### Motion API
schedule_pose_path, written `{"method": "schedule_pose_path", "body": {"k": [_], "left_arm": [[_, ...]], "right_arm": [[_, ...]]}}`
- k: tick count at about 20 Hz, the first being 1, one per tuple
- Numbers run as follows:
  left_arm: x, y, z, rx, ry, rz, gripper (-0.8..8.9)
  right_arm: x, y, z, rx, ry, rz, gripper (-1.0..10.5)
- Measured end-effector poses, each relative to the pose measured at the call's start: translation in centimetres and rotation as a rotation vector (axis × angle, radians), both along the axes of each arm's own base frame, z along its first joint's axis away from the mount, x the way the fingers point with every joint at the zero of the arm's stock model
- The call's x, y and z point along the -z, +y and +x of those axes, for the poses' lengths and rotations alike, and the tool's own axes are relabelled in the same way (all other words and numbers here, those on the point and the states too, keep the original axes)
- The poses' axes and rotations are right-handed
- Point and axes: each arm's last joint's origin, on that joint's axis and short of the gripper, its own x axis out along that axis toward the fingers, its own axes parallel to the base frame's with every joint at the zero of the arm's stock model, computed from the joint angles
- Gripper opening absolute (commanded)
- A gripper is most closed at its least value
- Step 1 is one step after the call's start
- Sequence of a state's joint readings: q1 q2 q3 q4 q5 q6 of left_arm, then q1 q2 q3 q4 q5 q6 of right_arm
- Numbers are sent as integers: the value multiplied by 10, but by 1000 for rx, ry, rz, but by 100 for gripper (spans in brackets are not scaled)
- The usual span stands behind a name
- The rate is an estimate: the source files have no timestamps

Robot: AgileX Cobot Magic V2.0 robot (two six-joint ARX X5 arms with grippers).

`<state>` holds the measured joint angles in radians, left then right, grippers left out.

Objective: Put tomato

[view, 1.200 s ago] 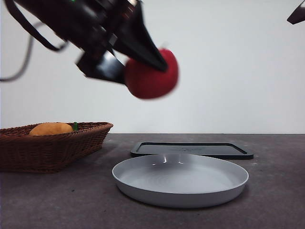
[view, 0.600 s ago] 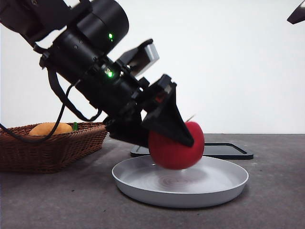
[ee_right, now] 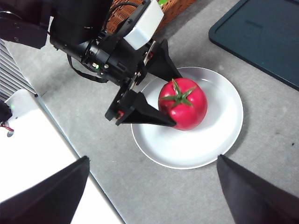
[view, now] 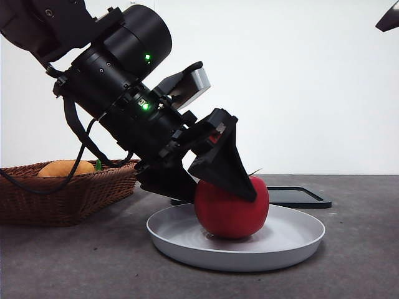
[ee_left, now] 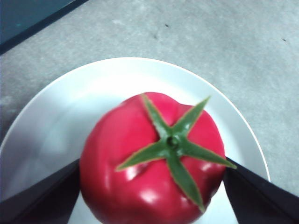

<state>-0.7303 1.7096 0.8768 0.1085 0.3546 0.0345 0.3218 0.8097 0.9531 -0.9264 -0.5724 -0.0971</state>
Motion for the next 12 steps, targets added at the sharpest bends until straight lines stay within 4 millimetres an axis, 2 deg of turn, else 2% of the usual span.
{"method": "schedule_pose_path", "body": {"k": [7,9,12], "left_arm": [[-3,1,-1,-15,12,-11,480],[-17,4,-2,-20,-17,-40,480],[-49,17,-6,-41,-83,-97,478]], "right_arm": [[0,0,0,0,0,0,434],[0,0,0,0,0,0,434],[0,0,0,0,0,0,434]]}}
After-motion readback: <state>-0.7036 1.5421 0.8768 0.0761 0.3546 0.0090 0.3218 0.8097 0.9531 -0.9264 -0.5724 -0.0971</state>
